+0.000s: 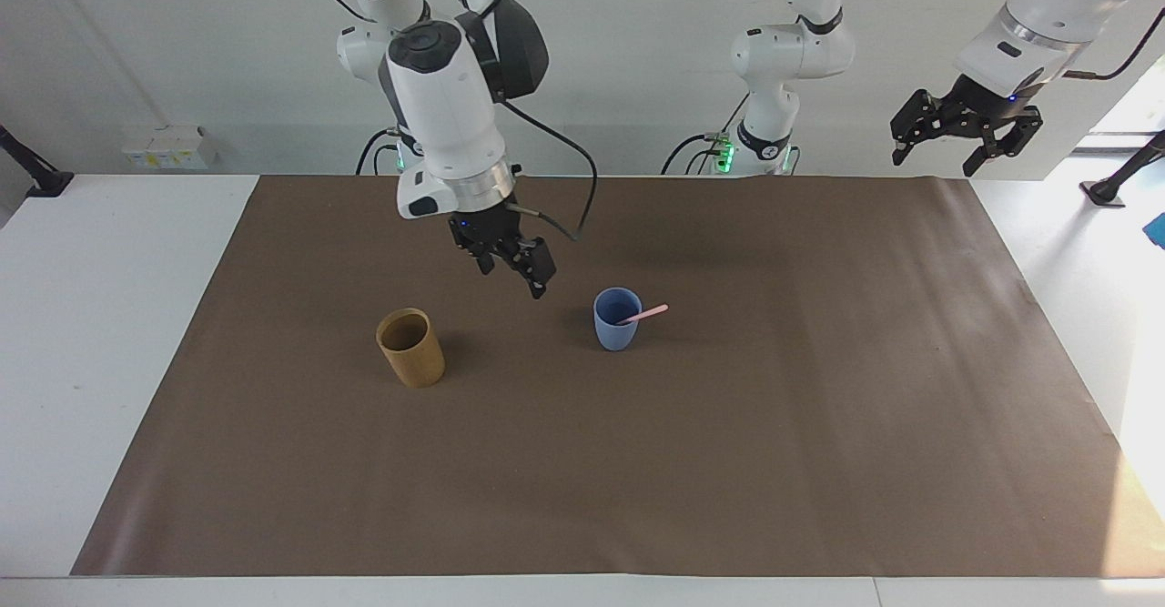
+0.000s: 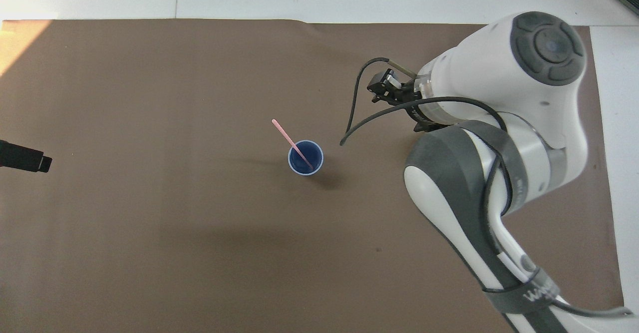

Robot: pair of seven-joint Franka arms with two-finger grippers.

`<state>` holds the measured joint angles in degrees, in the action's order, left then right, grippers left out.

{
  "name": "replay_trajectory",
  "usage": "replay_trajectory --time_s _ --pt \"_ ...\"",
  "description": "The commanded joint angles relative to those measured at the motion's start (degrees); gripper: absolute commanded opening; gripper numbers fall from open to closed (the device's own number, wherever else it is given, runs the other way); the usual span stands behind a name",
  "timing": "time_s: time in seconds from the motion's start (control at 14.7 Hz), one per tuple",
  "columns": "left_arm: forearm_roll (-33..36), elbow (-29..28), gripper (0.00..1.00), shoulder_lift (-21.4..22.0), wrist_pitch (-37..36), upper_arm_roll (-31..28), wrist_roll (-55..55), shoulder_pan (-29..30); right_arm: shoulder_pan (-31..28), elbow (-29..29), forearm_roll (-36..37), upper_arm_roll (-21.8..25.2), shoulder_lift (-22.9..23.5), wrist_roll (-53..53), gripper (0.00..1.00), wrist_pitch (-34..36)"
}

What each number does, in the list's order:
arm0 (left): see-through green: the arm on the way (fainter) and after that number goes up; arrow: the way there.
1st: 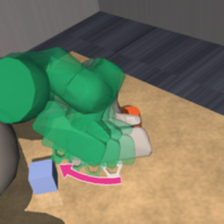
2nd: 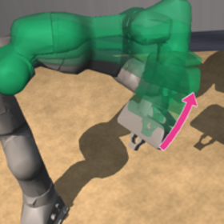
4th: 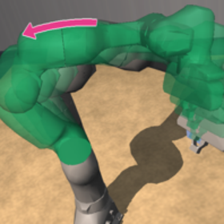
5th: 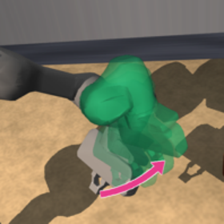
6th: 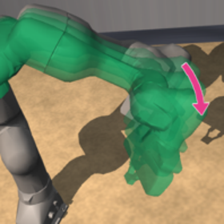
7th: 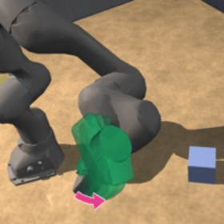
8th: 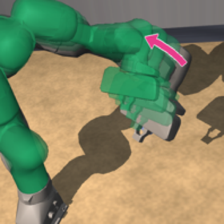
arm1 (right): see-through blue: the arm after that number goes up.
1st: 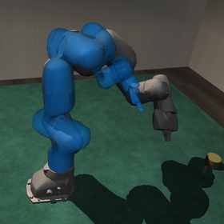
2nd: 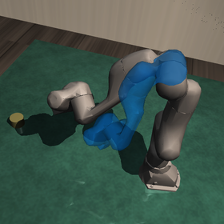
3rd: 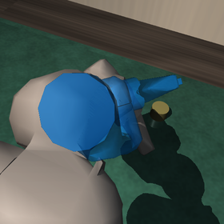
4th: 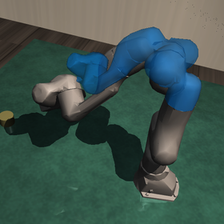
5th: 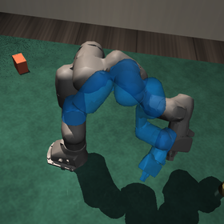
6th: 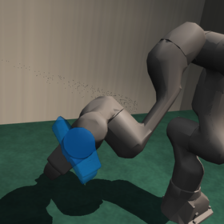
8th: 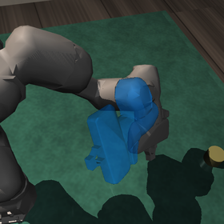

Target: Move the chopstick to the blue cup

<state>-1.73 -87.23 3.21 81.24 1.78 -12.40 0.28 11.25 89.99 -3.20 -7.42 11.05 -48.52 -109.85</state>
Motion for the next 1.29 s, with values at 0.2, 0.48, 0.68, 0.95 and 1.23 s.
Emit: replay_trajectory --time_s 0.2,0.48,0.68,0.95,1.23 --pt "0.59 -1.45 1.0 1.44 0.06 0.59 -1.04 0.95 -8.16 11.62 2.58 -0.49 -15.08 21.76 1.0 4.97" --pt "0.59 -1.45 1.0 1.44 0.06 0.59 -1.04 0.95 -11.42 2.49 6.72 -0.57 -13.52 31.63 1.0 15.35" --pt "0.59 -1.45 1.0 1.44 0.06 0.59 -1.04 0.95 -12.74 -2.97 6.81 -0.57 -12.28 34.27 1.0 20.54" --pt "0.59 -1.45 1.0 1.44 0.06 0.59 -1.04 0.95 -14.33 -3.62 5.14 -0.49 -11.22 36.83 1.0 21.01" --pt "0.59 -1.45 1.0 1.44 0.06 0.59 -1.04 0.95 -15.03 -3.51 5.22 -0.66 -11.49 37.09 1.0 22.23"
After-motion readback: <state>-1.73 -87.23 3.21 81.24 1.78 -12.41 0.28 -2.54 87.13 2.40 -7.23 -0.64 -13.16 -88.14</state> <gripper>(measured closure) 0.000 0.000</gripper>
